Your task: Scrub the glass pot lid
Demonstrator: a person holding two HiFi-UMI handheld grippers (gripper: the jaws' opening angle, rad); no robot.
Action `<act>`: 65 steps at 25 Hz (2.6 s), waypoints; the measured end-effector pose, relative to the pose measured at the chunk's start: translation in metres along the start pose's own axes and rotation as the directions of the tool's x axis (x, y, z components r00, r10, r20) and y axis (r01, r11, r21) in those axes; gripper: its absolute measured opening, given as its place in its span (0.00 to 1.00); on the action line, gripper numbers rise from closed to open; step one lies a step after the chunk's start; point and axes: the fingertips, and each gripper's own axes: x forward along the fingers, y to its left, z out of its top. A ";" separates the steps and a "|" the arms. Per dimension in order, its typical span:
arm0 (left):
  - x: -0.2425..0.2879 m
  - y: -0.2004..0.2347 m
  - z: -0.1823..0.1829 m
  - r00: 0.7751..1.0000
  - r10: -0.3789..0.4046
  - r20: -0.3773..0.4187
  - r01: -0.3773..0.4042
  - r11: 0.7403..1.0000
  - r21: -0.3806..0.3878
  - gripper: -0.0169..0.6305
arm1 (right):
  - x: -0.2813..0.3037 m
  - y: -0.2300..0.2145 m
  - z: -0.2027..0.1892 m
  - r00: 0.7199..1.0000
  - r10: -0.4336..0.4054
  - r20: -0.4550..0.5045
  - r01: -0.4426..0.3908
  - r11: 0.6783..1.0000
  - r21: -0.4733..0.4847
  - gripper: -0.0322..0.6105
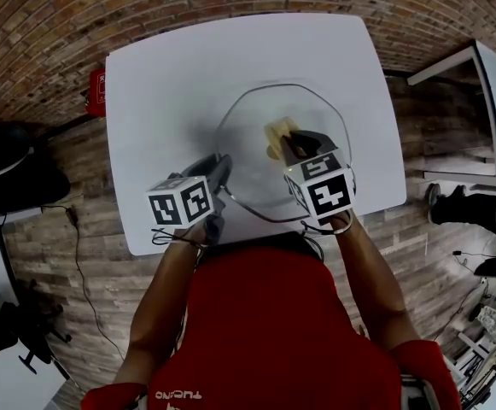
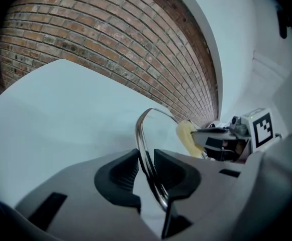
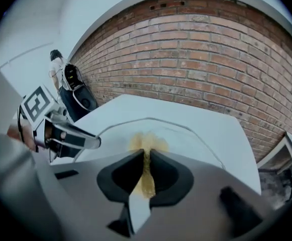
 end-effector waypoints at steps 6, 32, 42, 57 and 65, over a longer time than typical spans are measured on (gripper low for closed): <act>-0.001 0.002 0.002 1.000 0.011 -0.010 -0.011 1.000 -0.011 0.18 | 0.016 0.009 0.047 0.997 0.010 0.079 -0.014 0.998 0.057 0.13; 0.001 0.005 0.006 1.000 0.012 -0.019 -0.013 0.999 -0.042 0.18 | 0.024 -0.089 0.009 0.972 -0.231 -0.040 0.234 0.962 0.140 0.13; 0.002 0.004 0.007 1.000 0.016 -0.007 -0.017 0.998 -0.060 0.17 | 0.026 0.068 0.024 0.996 0.086 0.010 -0.087 0.993 0.084 0.13; 0.000 0.004 0.003 1.000 0.014 -0.002 -0.014 0.998 -0.067 0.17 | 0.000 -0.038 -0.034 0.986 -0.143 -0.089 0.154 0.979 0.132 0.13; 0.002 0.004 0.005 1.000 0.017 -0.003 -0.017 0.998 -0.063 0.17 | -0.033 -0.083 -0.058 0.969 -0.220 -0.111 0.239 0.950 0.203 0.13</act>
